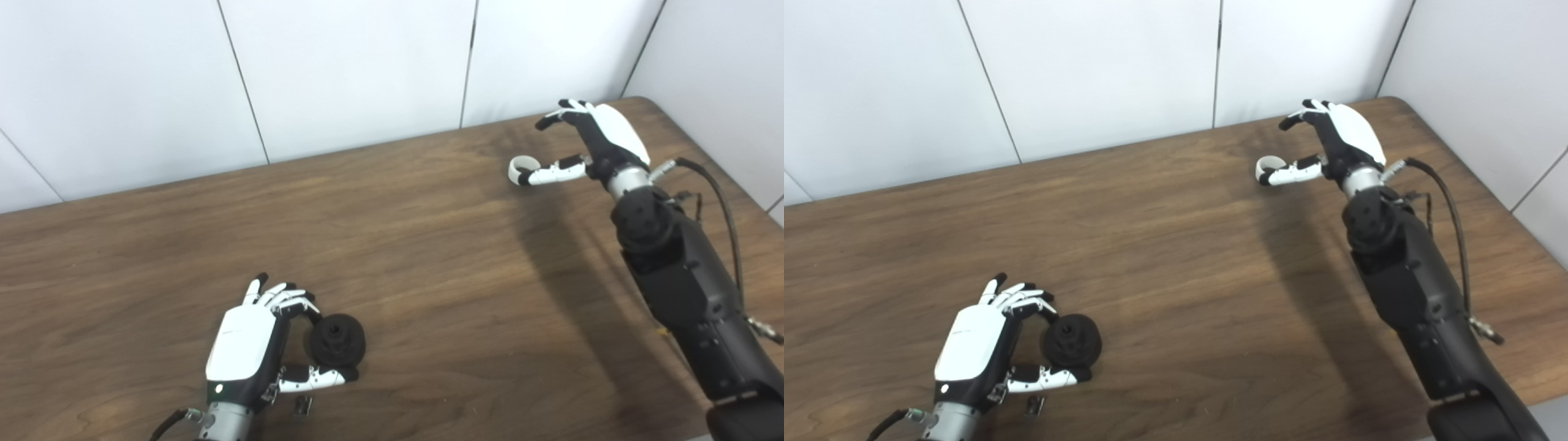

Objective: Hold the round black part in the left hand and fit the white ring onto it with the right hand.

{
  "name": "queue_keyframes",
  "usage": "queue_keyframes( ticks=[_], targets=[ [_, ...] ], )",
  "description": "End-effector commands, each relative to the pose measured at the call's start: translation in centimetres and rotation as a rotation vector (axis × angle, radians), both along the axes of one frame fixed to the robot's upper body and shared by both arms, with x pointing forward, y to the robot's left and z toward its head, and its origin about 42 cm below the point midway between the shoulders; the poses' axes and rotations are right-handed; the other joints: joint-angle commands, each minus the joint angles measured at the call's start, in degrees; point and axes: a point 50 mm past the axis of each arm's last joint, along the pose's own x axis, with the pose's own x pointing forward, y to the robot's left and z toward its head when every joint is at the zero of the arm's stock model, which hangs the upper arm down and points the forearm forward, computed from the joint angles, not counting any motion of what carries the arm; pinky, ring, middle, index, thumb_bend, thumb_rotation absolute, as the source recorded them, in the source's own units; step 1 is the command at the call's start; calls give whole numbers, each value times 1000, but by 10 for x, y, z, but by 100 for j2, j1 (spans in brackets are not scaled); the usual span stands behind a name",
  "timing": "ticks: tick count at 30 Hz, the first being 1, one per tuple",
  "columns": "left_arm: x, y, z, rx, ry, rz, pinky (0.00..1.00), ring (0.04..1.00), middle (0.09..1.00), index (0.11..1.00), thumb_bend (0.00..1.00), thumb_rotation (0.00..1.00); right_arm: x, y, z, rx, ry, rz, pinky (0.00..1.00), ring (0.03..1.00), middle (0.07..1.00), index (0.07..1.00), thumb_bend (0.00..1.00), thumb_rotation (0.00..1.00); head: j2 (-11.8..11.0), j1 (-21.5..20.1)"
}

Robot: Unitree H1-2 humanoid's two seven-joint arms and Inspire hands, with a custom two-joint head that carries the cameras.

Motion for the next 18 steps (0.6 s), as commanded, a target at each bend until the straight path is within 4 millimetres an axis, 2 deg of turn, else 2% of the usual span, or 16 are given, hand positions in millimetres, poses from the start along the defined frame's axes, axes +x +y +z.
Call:
queue_keyframes(
  ticks=[1, 18],
  targets=[
    [-3, 10, -6, 33, 21, 15, 1000, 849, 741, 482, 525, 54, 12, -8, 30, -63, -47, -6, 1000, 1000, 959, 725, 864, 289, 3, -7],
    [-5, 7, -6, 35, 22, 11, 1000, 856, 741, 482, 525, 53, 49, -14, 9, -98, 82, -65, 1000, 1000, 963, 743, 865, 301, -89, -77]
  ],
)
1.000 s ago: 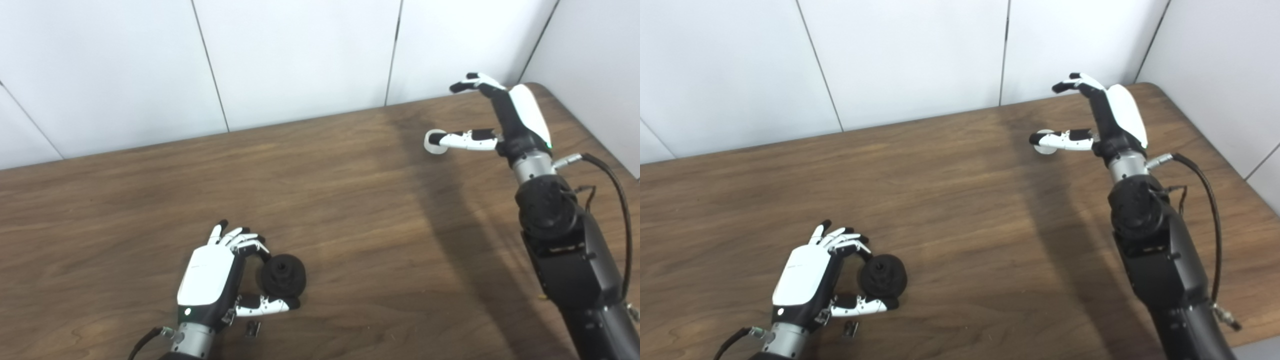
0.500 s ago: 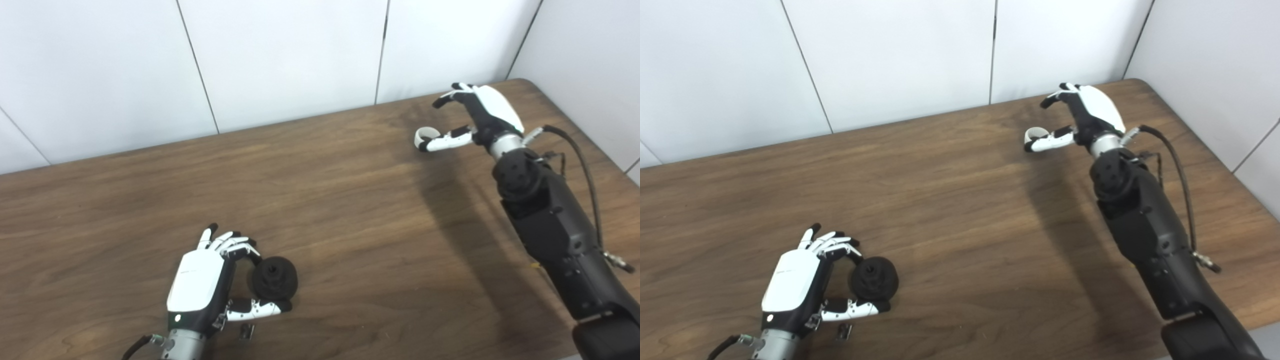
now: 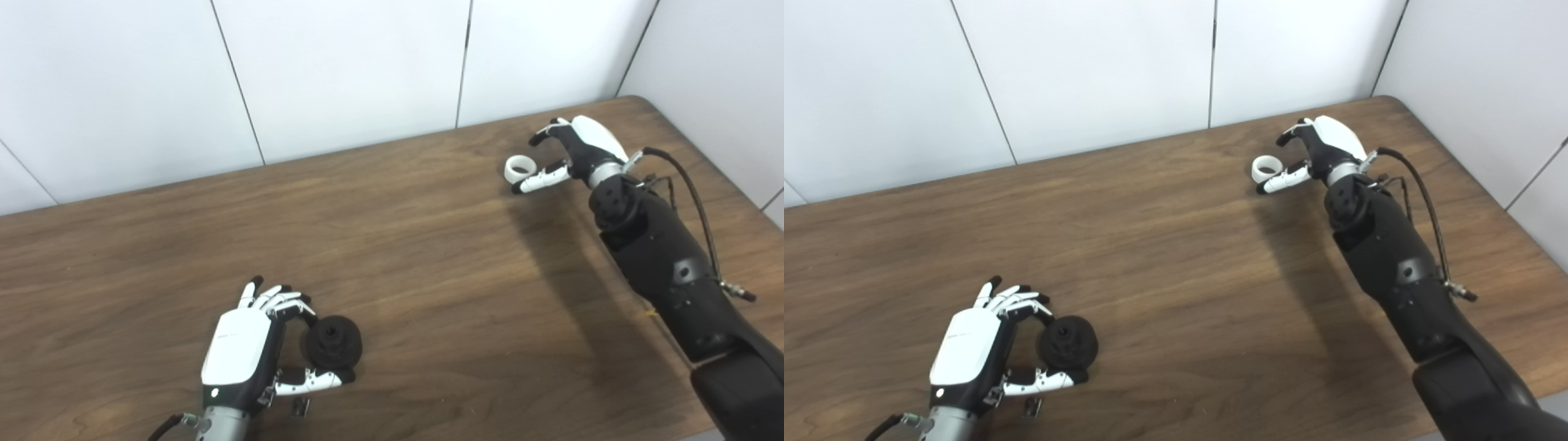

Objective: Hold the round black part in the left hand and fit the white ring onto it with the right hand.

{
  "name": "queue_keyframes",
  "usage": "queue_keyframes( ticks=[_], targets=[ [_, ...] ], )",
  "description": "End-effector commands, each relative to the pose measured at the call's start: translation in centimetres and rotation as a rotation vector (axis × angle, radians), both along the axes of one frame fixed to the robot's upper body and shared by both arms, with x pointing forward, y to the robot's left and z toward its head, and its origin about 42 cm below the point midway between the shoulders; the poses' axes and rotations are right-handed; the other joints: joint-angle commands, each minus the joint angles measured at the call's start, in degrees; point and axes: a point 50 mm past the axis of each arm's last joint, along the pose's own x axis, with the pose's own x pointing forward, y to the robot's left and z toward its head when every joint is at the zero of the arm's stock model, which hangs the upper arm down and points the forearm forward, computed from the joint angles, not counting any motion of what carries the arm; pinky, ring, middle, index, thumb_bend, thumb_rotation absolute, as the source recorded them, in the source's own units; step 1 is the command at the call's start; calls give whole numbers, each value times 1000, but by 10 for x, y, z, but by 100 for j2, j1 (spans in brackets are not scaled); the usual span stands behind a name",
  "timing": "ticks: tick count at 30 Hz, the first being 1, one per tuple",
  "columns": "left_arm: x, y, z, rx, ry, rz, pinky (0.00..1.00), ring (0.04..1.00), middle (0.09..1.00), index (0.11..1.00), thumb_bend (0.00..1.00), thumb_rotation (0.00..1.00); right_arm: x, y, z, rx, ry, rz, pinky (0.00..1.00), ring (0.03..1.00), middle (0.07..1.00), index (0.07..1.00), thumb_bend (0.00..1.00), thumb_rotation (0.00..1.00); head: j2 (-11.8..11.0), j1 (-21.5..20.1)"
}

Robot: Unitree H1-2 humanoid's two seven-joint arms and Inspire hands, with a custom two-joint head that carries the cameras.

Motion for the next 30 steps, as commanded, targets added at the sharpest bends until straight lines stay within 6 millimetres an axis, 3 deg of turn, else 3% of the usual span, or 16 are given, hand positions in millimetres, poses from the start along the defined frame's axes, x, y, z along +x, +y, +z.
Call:
queue_keyframes(
  ticks=[1, 30],
  targets=[
    [-4, 6, -5, 38, 18, 6, 1000, 853, 740, 482, 525, 54, 14, -3, 33, -40, -94, -4, 1000, 1000, 963, 744, 864, 300, 8, -13],
    [-6, 2, -3, 37, 24, 9, 1000, 851, 741, 482, 525, 54, 26, 5, 31, -30, -63, -8, 1000, 999, 937, 704, 843, 322, 55, 57]
  ],
)
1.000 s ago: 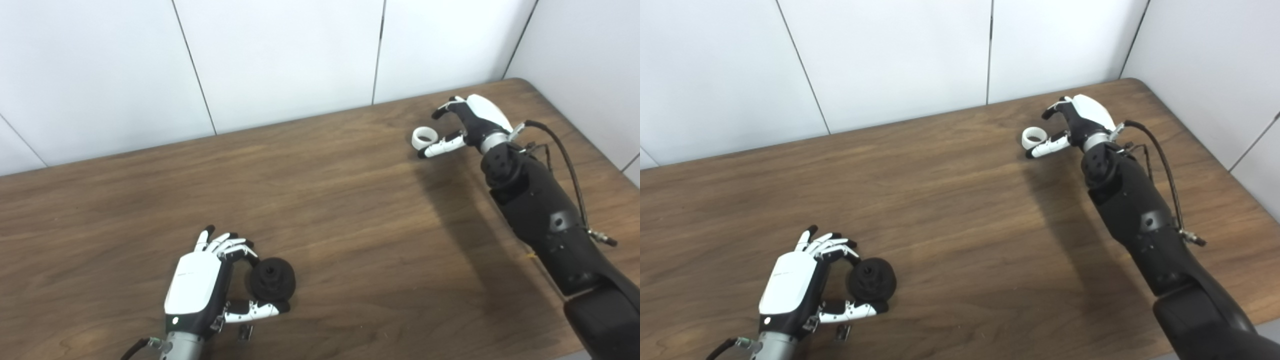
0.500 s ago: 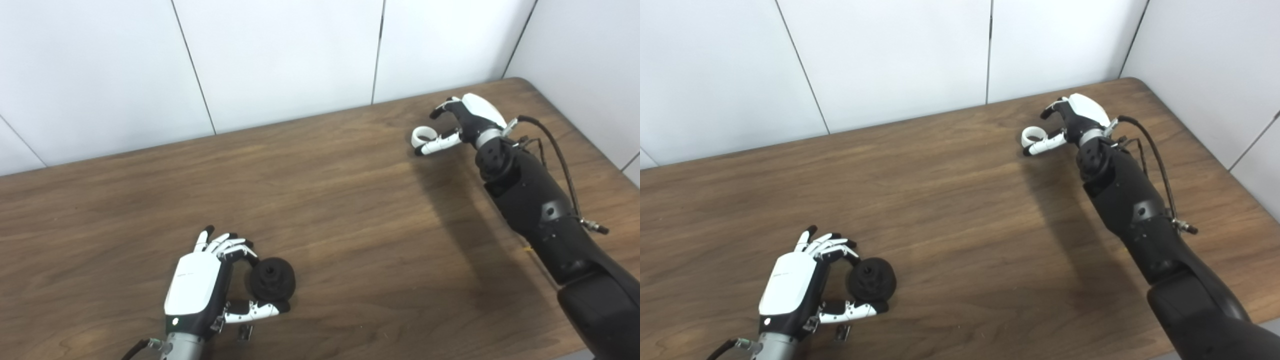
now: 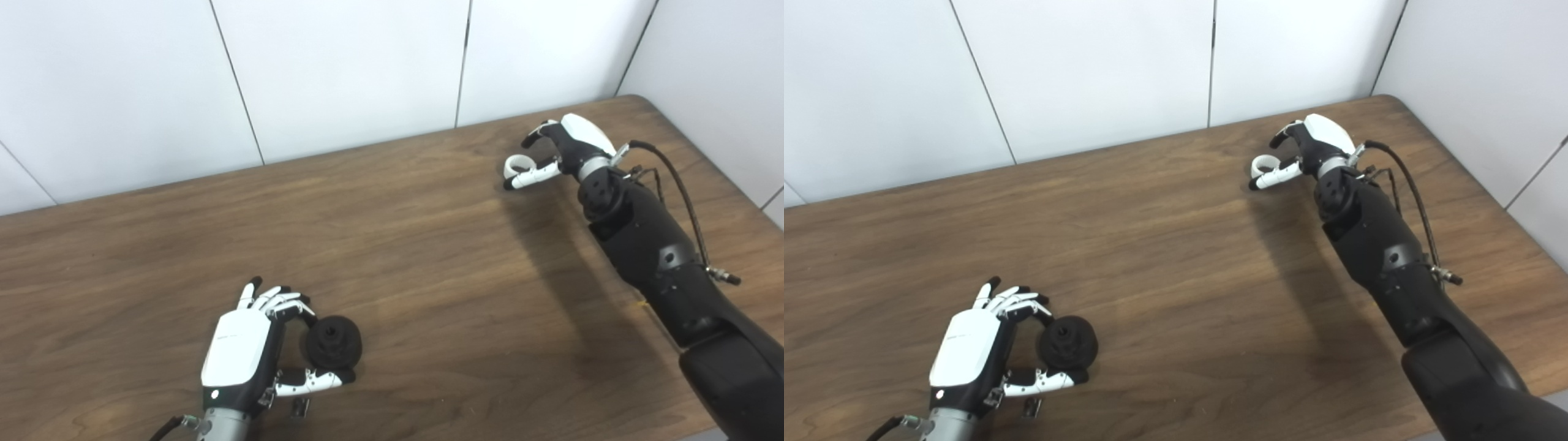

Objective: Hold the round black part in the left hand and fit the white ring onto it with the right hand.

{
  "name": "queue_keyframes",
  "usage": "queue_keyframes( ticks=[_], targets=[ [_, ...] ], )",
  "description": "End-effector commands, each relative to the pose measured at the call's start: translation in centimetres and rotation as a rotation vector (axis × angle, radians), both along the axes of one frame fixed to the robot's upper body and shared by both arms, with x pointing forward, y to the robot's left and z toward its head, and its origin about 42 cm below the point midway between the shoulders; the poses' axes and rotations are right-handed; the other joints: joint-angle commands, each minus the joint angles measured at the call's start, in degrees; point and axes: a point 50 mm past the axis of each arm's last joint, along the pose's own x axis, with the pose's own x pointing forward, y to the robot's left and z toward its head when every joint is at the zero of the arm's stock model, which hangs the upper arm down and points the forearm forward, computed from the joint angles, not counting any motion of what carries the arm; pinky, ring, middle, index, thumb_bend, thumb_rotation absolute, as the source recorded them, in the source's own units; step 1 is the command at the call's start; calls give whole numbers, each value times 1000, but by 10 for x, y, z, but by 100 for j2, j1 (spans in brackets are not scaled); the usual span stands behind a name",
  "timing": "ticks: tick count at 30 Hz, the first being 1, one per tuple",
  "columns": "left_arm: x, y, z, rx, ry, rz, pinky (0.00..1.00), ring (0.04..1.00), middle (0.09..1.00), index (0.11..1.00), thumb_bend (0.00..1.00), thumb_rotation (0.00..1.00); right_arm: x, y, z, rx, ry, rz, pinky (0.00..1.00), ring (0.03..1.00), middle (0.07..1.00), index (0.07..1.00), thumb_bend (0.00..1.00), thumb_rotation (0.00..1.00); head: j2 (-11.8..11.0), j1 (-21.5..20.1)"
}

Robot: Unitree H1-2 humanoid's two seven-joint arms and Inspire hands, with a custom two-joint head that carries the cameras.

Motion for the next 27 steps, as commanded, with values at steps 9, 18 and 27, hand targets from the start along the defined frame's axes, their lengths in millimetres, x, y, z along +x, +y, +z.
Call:
queue_keyframes(
  ticks=[9, 18, 27],
  targets=[
    [-5, 3, -2, 39, 19, 0, 1000, 850, 740, 482, 525, 55, 9, -4, 27, -10, -83, -12, 1000, 998, 923, 666, 840, 278, 43, 13],
    [-5, 3, -2, 33, 15, 0, 1000, 850, 741, 481, 525, 54, 8, -8, 25, -9, -83, -7, 1000, 997, 904, 634, 829, 273, 55, 13],
    [-5, 2, 0, 27, 17, 2, 1000, 851, 744, 482, 524, 54, 6, -10, 22, 0, -92, 3, 1000, 998, 875, 499, 557, 163, 87, 36]
  ],
)
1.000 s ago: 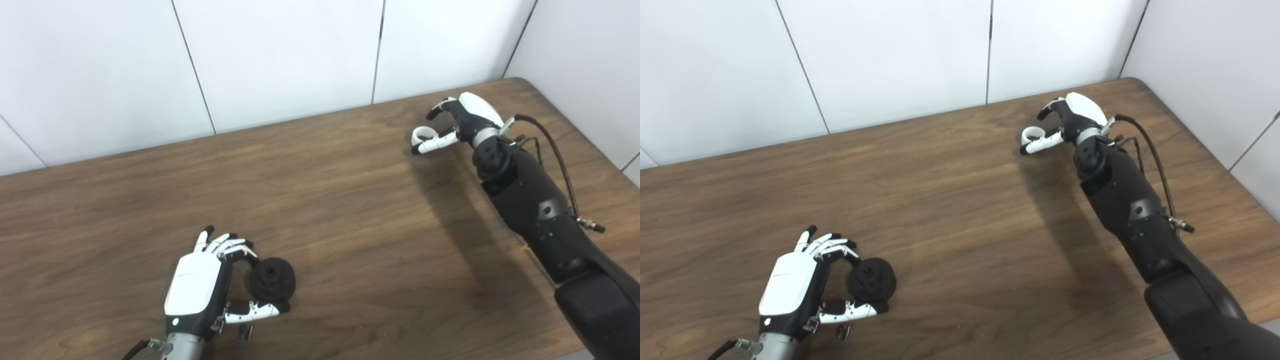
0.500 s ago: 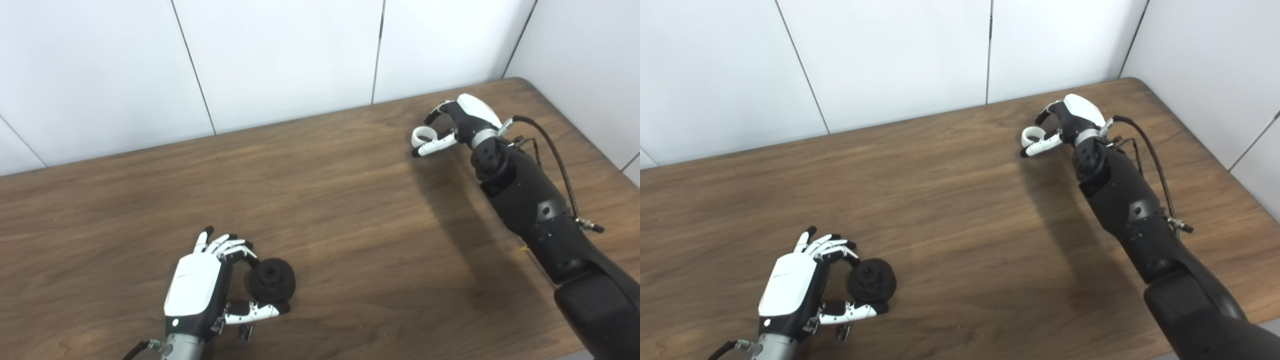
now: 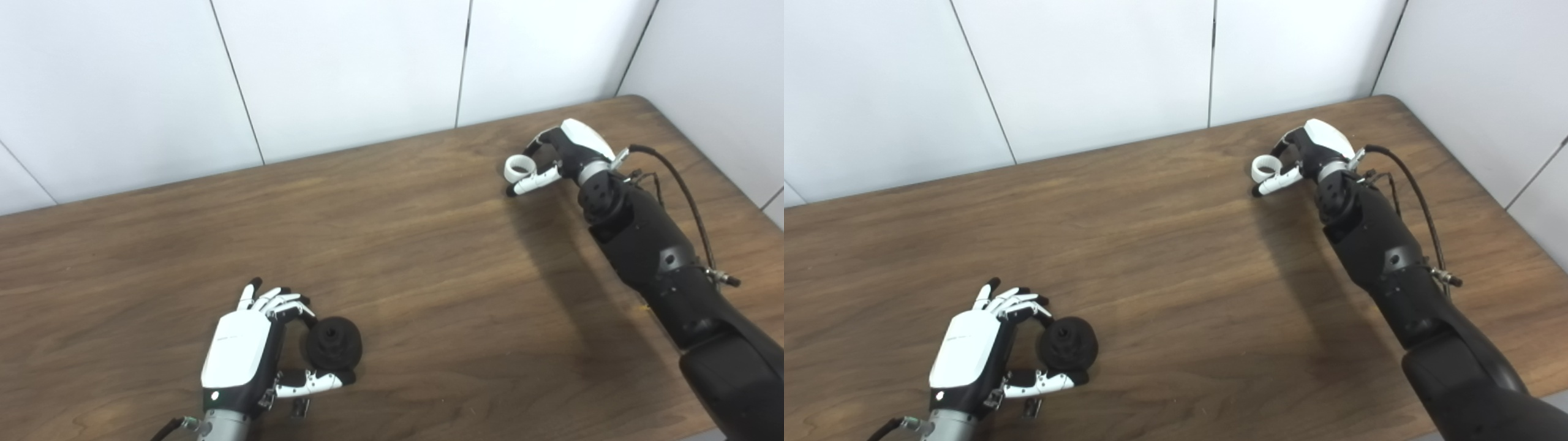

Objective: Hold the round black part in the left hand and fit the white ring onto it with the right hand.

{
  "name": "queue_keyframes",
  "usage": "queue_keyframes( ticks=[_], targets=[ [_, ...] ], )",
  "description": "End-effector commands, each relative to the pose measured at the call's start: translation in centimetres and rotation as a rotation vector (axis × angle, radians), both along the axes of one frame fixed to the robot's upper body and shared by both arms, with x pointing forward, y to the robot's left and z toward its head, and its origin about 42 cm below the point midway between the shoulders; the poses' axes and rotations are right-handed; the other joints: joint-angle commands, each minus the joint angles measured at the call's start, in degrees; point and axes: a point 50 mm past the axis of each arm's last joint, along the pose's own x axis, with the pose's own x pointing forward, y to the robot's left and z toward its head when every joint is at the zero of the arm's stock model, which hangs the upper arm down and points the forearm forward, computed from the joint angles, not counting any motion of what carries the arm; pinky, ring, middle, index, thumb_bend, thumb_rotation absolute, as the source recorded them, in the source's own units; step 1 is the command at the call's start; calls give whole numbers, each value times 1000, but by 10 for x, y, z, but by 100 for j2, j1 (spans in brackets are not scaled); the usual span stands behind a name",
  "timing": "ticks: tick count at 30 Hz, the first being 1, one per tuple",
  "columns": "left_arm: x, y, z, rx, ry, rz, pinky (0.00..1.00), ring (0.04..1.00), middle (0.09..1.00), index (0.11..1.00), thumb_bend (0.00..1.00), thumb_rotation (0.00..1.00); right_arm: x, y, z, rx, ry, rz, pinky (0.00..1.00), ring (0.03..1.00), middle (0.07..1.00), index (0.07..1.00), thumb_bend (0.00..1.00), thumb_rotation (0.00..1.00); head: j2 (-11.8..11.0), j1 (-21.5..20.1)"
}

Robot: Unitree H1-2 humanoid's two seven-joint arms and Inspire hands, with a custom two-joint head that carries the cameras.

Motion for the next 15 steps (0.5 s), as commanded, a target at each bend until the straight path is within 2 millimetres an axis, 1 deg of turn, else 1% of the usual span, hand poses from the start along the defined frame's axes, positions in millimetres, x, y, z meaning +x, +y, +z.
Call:
queue_keyframes(
  ticks=[1, 8, 15],
  targets=[
    [-4, 2, -1, 26, 16, 2, 1000, 852, 745, 481, 524, 54, 7, -6, 28, -28, -102, 6, 1000, 997, 867, 493, 542, 155, 7, 2],
    [-3, 2, -1, 27, 13, 3, 1000, 851, 742, 481, 525, 54, 6, -5, 28, -31, -124, 37, 1000, 986, 833, 485, 522, 135, 12, 12],
    [-2, 0, 0, 23, 15, 2, 1000, 856, 744, 481, 525, 54, 6, -5, 27, -35, -140, 44, 1000, 973, 823, 485, 522, 135, 11, 41]
  ],
)
